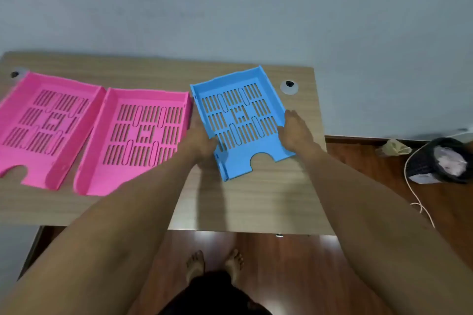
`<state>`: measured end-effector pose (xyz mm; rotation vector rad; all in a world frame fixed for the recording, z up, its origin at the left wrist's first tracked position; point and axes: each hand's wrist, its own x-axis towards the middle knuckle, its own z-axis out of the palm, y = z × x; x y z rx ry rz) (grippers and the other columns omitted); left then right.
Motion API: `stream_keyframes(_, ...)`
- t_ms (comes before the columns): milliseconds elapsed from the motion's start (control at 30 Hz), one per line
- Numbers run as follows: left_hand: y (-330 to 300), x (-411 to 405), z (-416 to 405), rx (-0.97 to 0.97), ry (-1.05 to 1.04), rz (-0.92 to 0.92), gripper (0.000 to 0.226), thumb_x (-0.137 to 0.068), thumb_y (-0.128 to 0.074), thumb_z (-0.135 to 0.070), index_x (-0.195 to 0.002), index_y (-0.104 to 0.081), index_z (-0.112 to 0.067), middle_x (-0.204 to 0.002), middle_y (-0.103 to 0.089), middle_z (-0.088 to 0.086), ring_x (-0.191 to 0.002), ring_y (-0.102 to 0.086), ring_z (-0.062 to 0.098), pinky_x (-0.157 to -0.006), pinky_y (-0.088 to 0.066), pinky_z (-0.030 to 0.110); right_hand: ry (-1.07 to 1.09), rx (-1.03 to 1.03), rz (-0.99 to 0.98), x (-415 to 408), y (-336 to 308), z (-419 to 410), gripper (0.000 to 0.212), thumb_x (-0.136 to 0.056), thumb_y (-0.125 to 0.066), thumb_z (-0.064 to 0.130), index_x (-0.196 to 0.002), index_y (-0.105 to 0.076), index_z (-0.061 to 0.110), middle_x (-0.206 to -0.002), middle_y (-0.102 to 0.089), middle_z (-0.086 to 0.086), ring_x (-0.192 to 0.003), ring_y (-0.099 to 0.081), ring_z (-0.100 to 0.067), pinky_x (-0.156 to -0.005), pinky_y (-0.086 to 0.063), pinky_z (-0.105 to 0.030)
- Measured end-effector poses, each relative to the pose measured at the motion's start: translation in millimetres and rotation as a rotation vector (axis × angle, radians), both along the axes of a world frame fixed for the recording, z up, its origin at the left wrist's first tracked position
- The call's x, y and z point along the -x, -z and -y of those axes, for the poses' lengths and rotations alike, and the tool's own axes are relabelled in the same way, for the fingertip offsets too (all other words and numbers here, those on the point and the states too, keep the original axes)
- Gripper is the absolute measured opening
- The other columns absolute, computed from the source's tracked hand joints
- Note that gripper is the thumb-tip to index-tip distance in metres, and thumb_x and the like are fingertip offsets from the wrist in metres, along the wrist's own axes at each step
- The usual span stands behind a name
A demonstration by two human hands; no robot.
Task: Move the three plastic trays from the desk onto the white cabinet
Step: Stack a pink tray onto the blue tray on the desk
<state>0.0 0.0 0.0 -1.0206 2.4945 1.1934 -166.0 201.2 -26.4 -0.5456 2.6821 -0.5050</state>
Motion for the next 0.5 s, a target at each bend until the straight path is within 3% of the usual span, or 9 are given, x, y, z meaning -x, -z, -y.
stream_keyframes(67, 19.4, 5.8, 2.8, -0.020, -0.086, 0.025, 0.062, -0.096, -0.066, -0.018, -0.150, -0.035, -0.014, -0.136, -0.066, 0.011, -0.118, -0.068, 0.034, -0.095, -0.057, 0.039, 0.048, 0.015, 0.022, 5.7, 2.7, -2.8, 0.022, -0.100, -0.050, 0.006, -0.122, -0.049, 0.000, -0.120, -0.057, -0.018, -0.104, -0.060, -0.039, -0.080, -0.050, -0.044)
stream_keyframes(200, 54.1, 12.5, 6.7, -0.047, -0.135, 0.075, 0.036, -0.091, -0.064, -0.015, -0.126, -0.056, -0.011, -0.120, -0.072, 0.007, -0.099, -0.073, 0.027, -0.085, -0.066, 0.047, 0.138, -0.043, 0.059, 5.3, 8.5, -6.0, 0.013, -0.098, -0.046, -0.001, -0.103, -0.042, 0.009, -0.087, -0.050, -0.003, -0.081, -0.054, -0.031, -0.069, -0.045, -0.041)
stream_keyframes(267, 42.8, 15.2, -0.8, -0.041, -0.157, 0.062, 0.027, -0.095, -0.060, -0.006, -0.122, -0.056, -0.006, -0.112, -0.068, 0.006, -0.099, -0.069, 0.028, -0.088, -0.064, 0.046, 0.165, -0.044, 0.051, 5.5, 9.5, -7.4, 0.014, -0.097, -0.047, -0.003, -0.106, -0.049, 0.009, -0.089, -0.051, -0.004, -0.081, -0.056, -0.031, -0.069, -0.049, -0.042)
stream_keyframes(367, 43.8, 20.1, -2.7, -0.042, -0.194, 0.063, 0.028, -0.097, -0.058, -0.003, -0.124, -0.050, -0.007, -0.110, -0.062, 0.007, -0.099, -0.065, 0.028, -0.088, -0.062, 0.046, 0.245, 0.044, 0.077, 4.0, 14.1, -12.5, 0.033, -0.094, -0.043, -0.004, -0.118, -0.061, 0.012, -0.100, -0.062, -0.007, -0.083, -0.064, -0.032, -0.075, -0.061, -0.046)
stream_keyframes(500, 39.2, 22.4, 1.8, -0.004, -0.136, 0.074, 0.036, -0.097, -0.056, -0.004, -0.132, -0.049, -0.005, -0.114, -0.063, 0.009, -0.100, -0.064, 0.029, -0.087, -0.060, 0.043, 0.353, 0.147, 0.091, -8.0, 15.6, -21.1, 0.042, -0.094, -0.040, -0.007, -0.122, -0.064, 0.013, -0.092, -0.062, -0.003, -0.081, -0.061, -0.031, -0.068, -0.051, -0.036)
